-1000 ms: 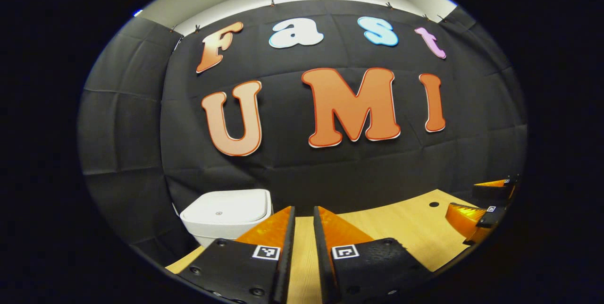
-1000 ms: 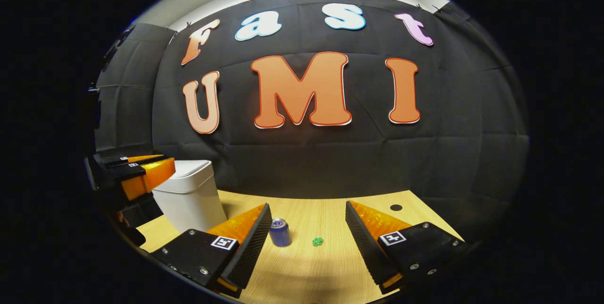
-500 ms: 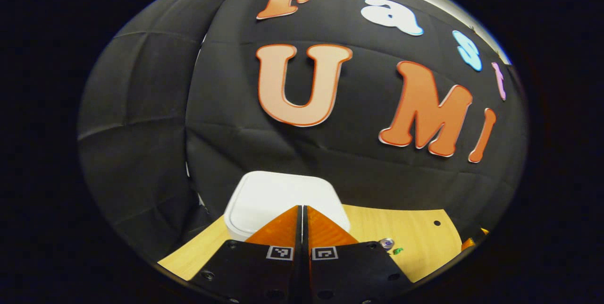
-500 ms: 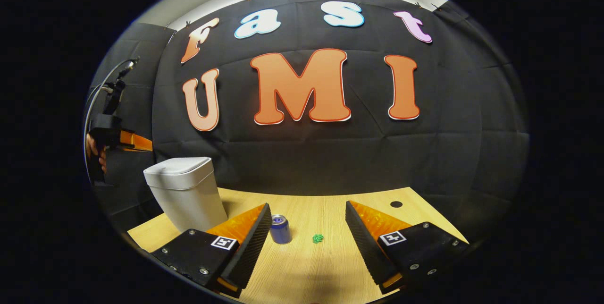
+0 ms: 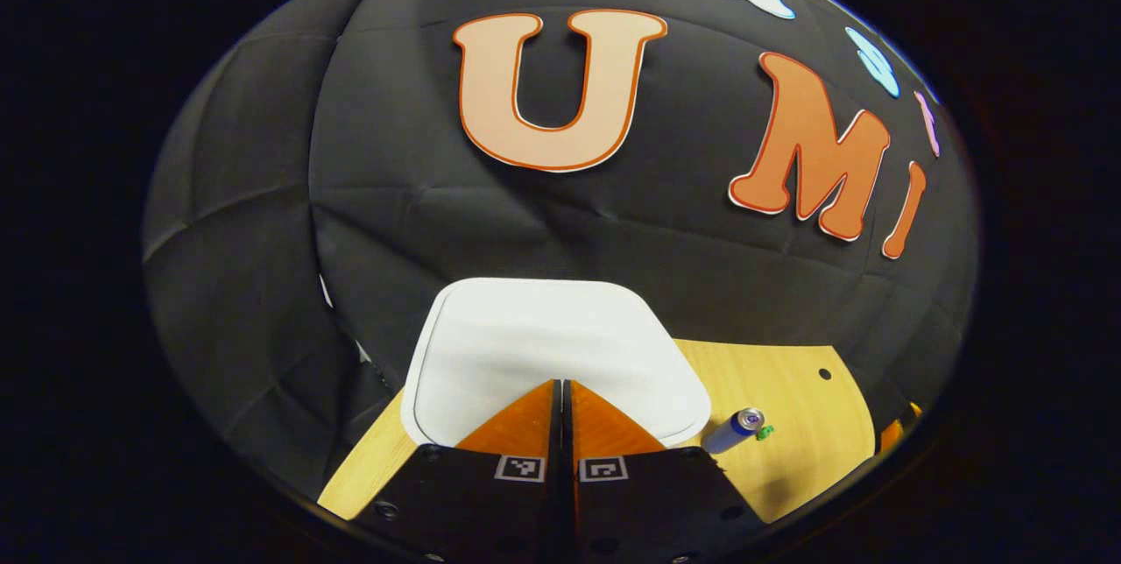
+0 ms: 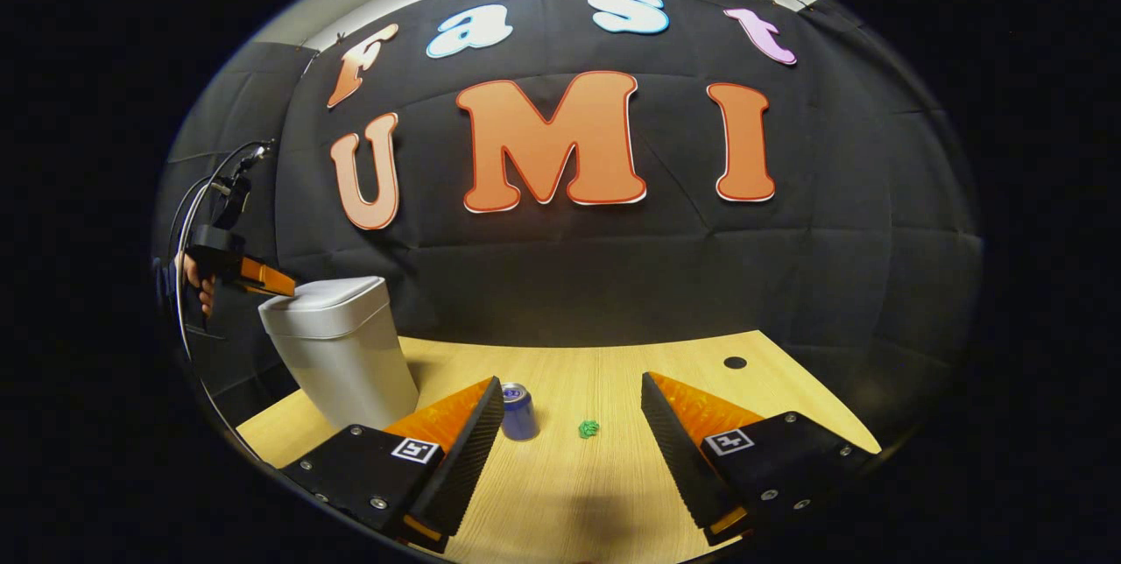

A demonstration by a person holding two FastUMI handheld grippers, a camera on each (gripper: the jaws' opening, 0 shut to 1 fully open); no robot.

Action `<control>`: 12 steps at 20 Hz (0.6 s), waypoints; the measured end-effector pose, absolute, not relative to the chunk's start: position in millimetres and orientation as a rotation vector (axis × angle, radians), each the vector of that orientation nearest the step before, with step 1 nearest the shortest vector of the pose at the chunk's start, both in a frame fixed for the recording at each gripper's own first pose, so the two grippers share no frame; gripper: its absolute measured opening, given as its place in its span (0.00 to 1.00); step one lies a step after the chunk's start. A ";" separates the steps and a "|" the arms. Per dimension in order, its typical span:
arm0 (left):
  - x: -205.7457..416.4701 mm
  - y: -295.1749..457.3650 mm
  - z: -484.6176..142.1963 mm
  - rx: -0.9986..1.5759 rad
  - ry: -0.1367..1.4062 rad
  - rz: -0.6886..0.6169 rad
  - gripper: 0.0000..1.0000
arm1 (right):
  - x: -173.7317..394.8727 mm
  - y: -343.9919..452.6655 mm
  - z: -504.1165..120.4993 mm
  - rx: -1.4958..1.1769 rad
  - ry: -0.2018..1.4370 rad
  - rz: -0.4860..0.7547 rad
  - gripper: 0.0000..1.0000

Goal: Press the lid of the desktop garbage bin to open it, pick up the crumpled paper on the desktop and throw it into the bin, then pick up the pop can on the desktop and drop it into the bin, and finally close the garbage bin lid.

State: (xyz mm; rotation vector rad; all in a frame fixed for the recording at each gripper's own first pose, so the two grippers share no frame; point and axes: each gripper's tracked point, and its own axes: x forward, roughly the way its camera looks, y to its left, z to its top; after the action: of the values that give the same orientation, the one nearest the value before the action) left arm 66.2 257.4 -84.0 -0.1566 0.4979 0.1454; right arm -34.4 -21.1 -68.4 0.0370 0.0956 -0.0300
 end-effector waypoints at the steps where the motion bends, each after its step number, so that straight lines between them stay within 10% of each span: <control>1: 70.2 256.9 -81.5 -0.160 0.483 0.139 0.00 | -32.9 -21.1 -69.9 0.038 0.102 -0.029 0.94; 12: 64.3 248.5 -88.3 -0.052 0.535 0.179 0.01 | -24.7 -18.0 -75.1 0.031 0.118 -0.024 0.94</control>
State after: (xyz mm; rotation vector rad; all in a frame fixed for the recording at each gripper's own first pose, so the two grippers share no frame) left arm 64.3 248.5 -88.3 -0.0521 0.5345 0.1790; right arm -24.7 -18.0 -75.1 0.0311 0.1181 -0.0238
